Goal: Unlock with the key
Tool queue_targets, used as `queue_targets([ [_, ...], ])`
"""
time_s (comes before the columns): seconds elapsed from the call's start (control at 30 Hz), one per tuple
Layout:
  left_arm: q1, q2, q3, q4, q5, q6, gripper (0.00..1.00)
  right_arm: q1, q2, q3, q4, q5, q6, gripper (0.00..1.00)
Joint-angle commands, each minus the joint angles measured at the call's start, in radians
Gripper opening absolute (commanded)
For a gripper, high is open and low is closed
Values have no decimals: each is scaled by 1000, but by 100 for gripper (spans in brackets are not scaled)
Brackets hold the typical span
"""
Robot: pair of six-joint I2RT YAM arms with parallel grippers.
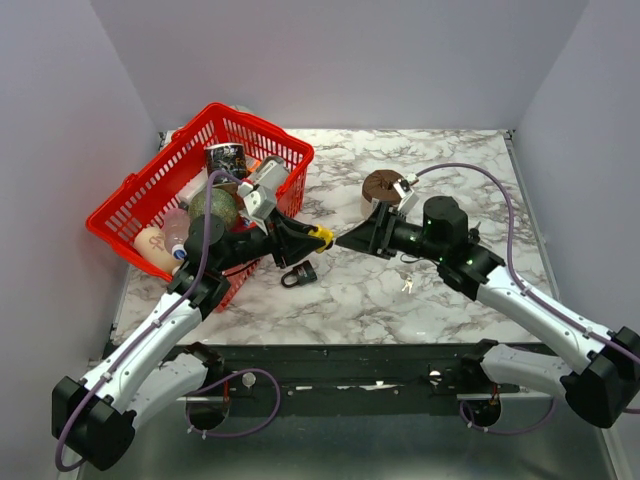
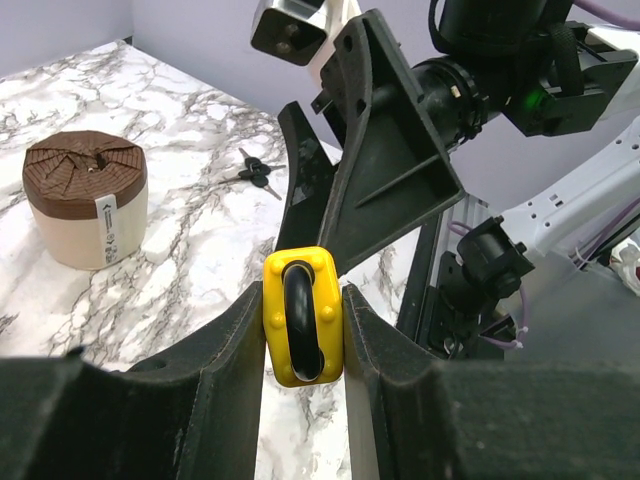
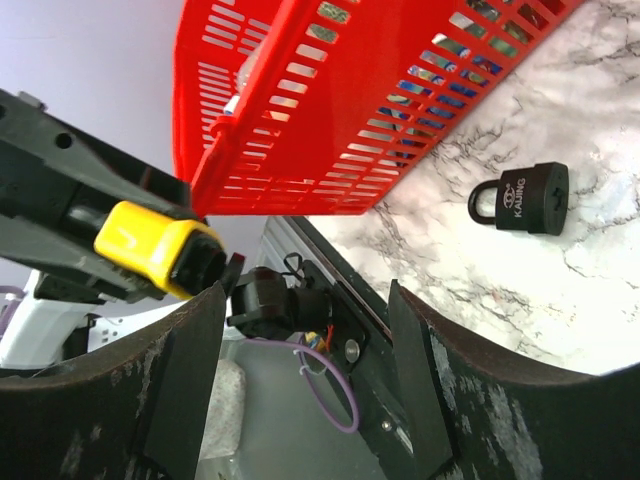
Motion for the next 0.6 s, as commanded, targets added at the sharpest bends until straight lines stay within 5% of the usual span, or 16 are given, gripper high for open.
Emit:
queue_targets([
  [0.0, -7, -14, 17, 59, 14, 8, 0, -7, -20, -18, -6, 6, 11, 74],
  [0.57, -7, -7, 16, 67, 22, 1, 0, -5, 19, -31, 86, -46, 6, 74],
])
